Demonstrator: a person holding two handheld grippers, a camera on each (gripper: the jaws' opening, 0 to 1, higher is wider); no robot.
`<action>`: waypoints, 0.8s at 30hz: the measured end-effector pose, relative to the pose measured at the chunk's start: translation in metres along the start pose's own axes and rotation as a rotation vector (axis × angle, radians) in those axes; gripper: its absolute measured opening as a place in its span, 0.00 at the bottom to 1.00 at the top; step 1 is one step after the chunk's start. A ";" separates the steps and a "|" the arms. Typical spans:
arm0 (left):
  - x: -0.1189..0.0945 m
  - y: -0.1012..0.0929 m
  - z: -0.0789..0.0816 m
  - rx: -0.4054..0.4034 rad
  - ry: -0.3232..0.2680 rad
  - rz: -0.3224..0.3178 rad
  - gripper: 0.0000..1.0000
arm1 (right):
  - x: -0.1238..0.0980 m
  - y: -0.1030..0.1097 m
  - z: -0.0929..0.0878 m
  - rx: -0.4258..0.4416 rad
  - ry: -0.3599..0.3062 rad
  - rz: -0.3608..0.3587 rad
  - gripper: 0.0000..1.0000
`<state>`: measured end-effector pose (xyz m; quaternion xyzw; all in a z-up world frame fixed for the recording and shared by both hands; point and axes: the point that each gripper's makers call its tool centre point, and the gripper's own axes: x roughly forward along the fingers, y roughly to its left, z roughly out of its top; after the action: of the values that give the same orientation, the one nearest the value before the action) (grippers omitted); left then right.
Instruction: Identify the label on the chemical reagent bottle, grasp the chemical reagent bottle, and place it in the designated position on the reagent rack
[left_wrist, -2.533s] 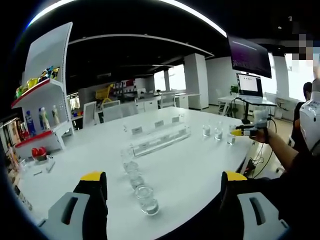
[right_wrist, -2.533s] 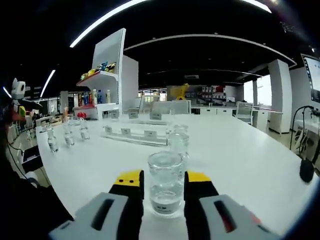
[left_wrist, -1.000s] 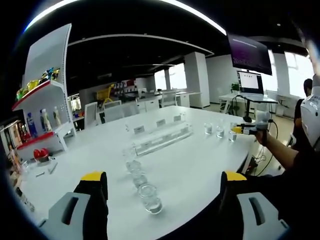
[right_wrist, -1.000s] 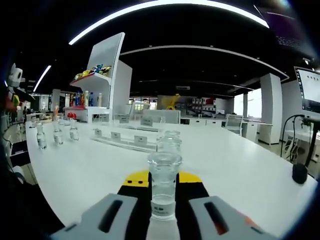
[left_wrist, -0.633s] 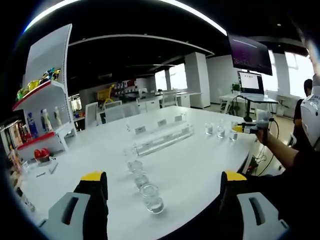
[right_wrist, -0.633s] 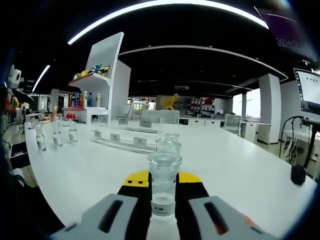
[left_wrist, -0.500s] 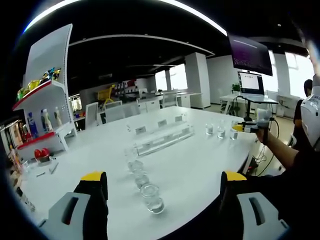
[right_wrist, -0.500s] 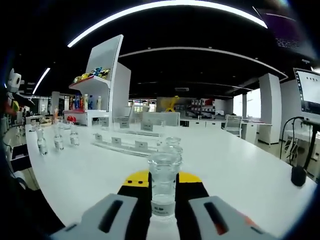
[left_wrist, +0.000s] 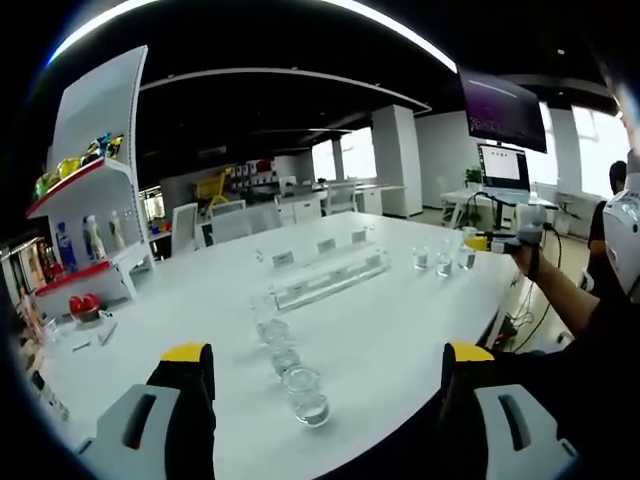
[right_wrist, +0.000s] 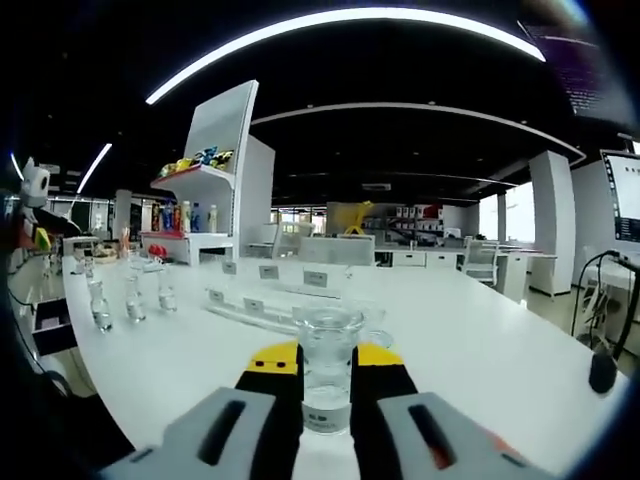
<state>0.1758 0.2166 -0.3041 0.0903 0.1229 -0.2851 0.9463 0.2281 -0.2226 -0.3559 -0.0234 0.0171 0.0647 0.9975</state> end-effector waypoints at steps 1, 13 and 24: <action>0.000 0.000 0.000 -0.002 -0.002 0.002 0.94 | 0.002 0.003 0.002 0.003 -0.001 0.007 0.14; 0.000 0.002 -0.001 -0.009 -0.002 0.003 0.95 | 0.028 0.028 0.023 0.040 -0.011 0.058 0.14; -0.001 0.006 0.003 -0.010 -0.023 0.000 0.95 | 0.049 0.046 0.047 0.063 -0.037 0.095 0.14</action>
<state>0.1787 0.2219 -0.3004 0.0823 0.1132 -0.2853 0.9482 0.2721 -0.1685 -0.3127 0.0103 0.0016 0.1119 0.9937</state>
